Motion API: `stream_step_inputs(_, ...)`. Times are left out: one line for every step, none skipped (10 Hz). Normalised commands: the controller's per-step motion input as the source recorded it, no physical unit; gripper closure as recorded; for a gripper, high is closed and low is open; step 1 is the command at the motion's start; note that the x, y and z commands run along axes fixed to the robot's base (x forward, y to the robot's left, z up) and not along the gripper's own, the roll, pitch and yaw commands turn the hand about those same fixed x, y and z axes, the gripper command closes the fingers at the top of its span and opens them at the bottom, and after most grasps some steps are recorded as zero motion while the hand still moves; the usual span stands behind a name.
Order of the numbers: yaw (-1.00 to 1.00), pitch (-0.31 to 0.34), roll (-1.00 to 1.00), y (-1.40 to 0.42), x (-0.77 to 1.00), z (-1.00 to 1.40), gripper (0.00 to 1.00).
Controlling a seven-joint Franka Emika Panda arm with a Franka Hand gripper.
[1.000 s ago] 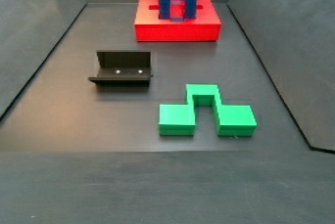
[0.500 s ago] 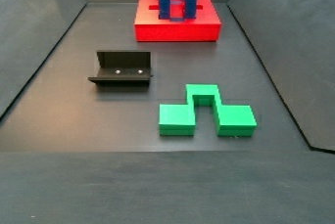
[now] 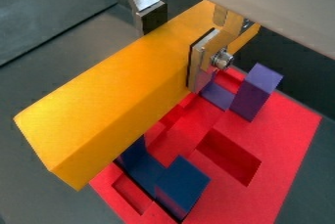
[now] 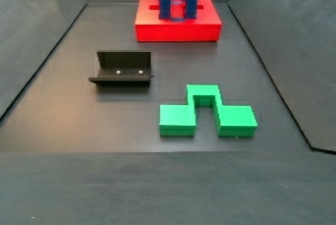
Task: Pick up the yellow object. Move up. Move to above the board. Insert the yellow object.
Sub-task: Insert the yellow object.
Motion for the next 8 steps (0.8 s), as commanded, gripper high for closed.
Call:
stream_step_inputs(0.06,0.000,0.28,0.00,0.00,-0.37,1.00)
stream_step_inputs(0.05,0.000,0.24,-0.03,-0.06,-0.40,1.00)
stream_step_inputs(0.03,0.000,0.16,-0.07,-0.10,-0.37,1.00)
stream_step_inputs(0.06,0.000,0.15,-0.21,0.00,-0.33,1.00)
stream_step_inputs(0.12,0.000,0.15,-0.25,0.00,-0.32,1.00)
stream_step_inputs(0.12,0.000,0.11,-0.26,0.00,-0.29,1.00)
stream_step_inputs(0.04,0.000,0.06,-0.25,0.00,-0.10,1.00)
stream_step_inputs(0.00,0.020,0.05,-0.15,0.00,0.00,1.00)
